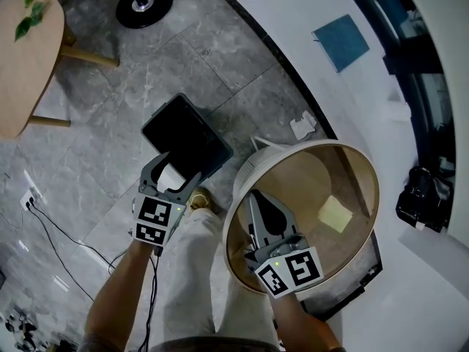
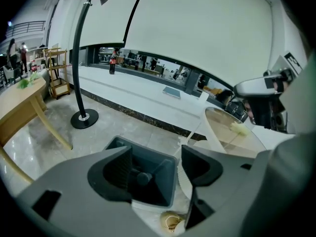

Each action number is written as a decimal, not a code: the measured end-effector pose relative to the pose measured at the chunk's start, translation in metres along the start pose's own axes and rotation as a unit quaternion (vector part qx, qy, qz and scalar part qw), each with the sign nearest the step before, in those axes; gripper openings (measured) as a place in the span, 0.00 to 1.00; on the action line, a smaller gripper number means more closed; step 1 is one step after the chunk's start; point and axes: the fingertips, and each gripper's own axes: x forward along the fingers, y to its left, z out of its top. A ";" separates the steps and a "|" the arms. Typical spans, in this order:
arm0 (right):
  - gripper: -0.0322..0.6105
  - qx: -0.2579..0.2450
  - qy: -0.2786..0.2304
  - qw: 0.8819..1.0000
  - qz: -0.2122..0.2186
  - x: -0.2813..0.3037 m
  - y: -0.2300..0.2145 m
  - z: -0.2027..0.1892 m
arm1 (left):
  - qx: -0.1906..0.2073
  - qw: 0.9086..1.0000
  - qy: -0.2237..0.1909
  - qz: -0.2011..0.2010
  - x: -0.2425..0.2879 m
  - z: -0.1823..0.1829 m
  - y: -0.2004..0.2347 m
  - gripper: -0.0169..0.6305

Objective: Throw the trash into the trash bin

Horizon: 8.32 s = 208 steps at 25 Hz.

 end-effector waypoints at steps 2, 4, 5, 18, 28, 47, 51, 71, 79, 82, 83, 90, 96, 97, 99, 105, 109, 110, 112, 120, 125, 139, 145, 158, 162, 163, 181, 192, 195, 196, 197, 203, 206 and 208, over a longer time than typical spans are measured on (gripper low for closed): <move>0.08 0.000 -0.001 1.000 -0.001 -0.003 -0.002 0.000 | 0.000 1.000 -0.005 0.003 -0.002 0.005 -0.001 0.53; 0.08 0.001 -0.003 1.000 -0.002 -0.005 -0.003 0.001 | 0.002 1.000 -0.008 0.003 -0.004 0.008 -0.003 0.52; 0.08 0.002 -0.004 1.000 -0.002 -0.007 -0.003 0.001 | 0.003 1.000 -0.009 0.003 -0.005 0.010 -0.004 0.49; 0.08 0.003 -0.015 1.000 -0.009 -0.037 -0.005 0.008 | 0.004 1.000 -0.003 0.017 -0.029 0.025 -0.024 0.06; 0.08 0.014 -0.055 0.997 -0.046 -0.102 -0.028 0.027 | 0.030 0.999 -0.014 -0.012 -0.037 0.058 -0.098 0.06; 0.08 0.099 -0.146 0.962 -0.210 -0.332 -0.157 -0.006 | 0.155 0.970 -0.013 -0.189 0.018 0.110 -0.396 0.06; 0.08 0.111 -0.155 0.957 -0.220 -0.357 -0.172 -0.013 | 0.155 0.967 -0.011 -0.202 0.025 0.112 -0.427 0.06; 0.08 0.135 -0.141 0.955 -0.225 -0.371 -0.222 -0.049 | 0.160 0.970 0.026 -0.182 0.083 0.075 -0.455 0.51; 0.08 0.152 -0.124 0.955 -0.221 -0.353 -0.246 -0.082 | 0.162 0.974 0.039 -0.151 0.128 0.042 -0.447 0.55; 0.08 0.153 -0.116 0.957 -0.218 -0.348 -0.253 -0.092 | 0.171 0.974 0.041 -0.141 0.142 0.032 -0.446 0.56; 0.08 0.154 -0.115 0.957 -0.217 -0.347 -0.255 -0.096 | 0.173 0.974 0.042 -0.138 0.145 0.028 -0.446 0.56; 0.08 0.160 -0.108 0.957 -0.217 -0.348 -0.266 -0.113 | 0.194 0.974 0.018 -0.114 0.154 0.021 -0.447 0.57; 0.08 0.164 -0.103 0.957 -0.214 -0.349 -0.264 -0.120 | 0.204 0.974 0.016 -0.098 0.155 0.020 -0.444 0.57; 0.08 0.165 -0.102 0.958 -0.213 -0.350 -0.264 -0.121 | 0.204 0.974 0.016 -0.094 0.156 0.020 -0.443 0.57; 0.08 0.167 -0.101 0.957 -0.214 -0.350 -0.264 -0.122 | 0.204 0.975 0.017 -0.089 0.156 0.020 -0.442 0.57; 0.08 0.168 -0.103 0.957 -0.213 -0.349 -0.264 -0.121 | 0.196 0.977 0.016 -0.081 0.156 0.022 -0.437 0.49; 0.08 0.167 -0.100 0.958 -0.211 -0.346 -0.260 -0.122 | 0.176 0.981 0.023 -0.076 0.154 0.024 -0.429 0.30; 0.08 0.166 -0.100 0.958 -0.211 -0.346 -0.259 -0.122 | 0.165 0.983 0.026 -0.077 0.152 0.023 -0.426 0.23; 0.08 0.165 -0.099 0.958 -0.211 -0.345 -0.257 -0.121 | 0.144 0.986 0.032 -0.080 0.148 0.021 -0.422 0.13; 0.08 0.150 -0.100 0.961 -0.209 -0.340 -0.249 -0.107 | 0.127 0.987 0.038 -0.095 0.129 0.024 -0.418 0.11; 0.08 0.145 -0.099 0.964 -0.201 -0.332 -0.231 -0.092 | 0.119 0.986 0.033 -0.111 0.101 0.040 -0.417 0.11; 0.08 0.085 -0.063 0.983 -0.147 -0.312 -0.135 -0.005 | 0.079 0.993 0.007 -0.087 -0.045 0.134 -0.366 0.11; 0.08 0.059 -0.048 0.990 -0.121 -0.282 -0.087 0.025 | 0.061 0.996 -0.008 -0.065 -0.090 0.156 -0.323 0.11; 0.08 -0.007 -0.005 1.000 -0.013 -0.158 0.028 0.073 | -0.009 0.999 -0.040 0.034 -0.166 0.170 -0.156 0.11; 0.08 -0.019 0.000 1.000 0.007 -0.128 0.048 0.078 | -0.027 0.997 -0.039 0.058 -0.175 0.161 -0.114 0.11; 0.08 -0.022 0.002 1.000 0.009 -0.121 0.051 0.078 | -0.031 0.997 -0.038 0.062 -0.174 0.157 -0.106 0.11; 0.08 -0.006 0.022 1.000 0.007 -0.047 0.013 0.027 | -0.107 0.992 0.003 0.069 -0.054 0.055 -0.031 0.11; 0.08 0.004 0.056 0.998 -0.004 -0.023 -0.022 -0.020 | -0.119 0.988 0.026 0.092 0.015 -0.003 0.000 0.11; 0.08 0.001 0.067 0.998 -0.001 -0.023 -0.021 -0.025 | -0.126 0.986 0.036 0.098 0.019 -0.015 0.003 0.12; 0.08 0.000 0.069 0.998 -0.001 -0.022 -0.021 -0.026 | -0.130 0.986 0.038 0.098 0.021 -0.017 0.004 0.14; 0.08 -0.001 0.071 0.997 -0.001 -0.021 -0.022 -0.027 | -0.134 0.985 0.039 0.099 0.022 -0.019 0.004 0.18; 0.08 0.006 0.074 0.997 -0.004 -0.016 -0.020 -0.035 | -0.137 0.985 0.054 0.094 0.023 -0.026 0.007 0.35; 0.08 0.010 0.073 0.997 -0.004 -0.016 -0.017 -0.039 | -0.133 0.985 0.059 0.092 0.023 -0.029 0.007 0.36; 0.08 0.012 0.073 0.997 -0.004 -0.017 -0.016 -0.041 | -0.134 0.985 0.061 0.091 0.023 -0.032 0.005 0.36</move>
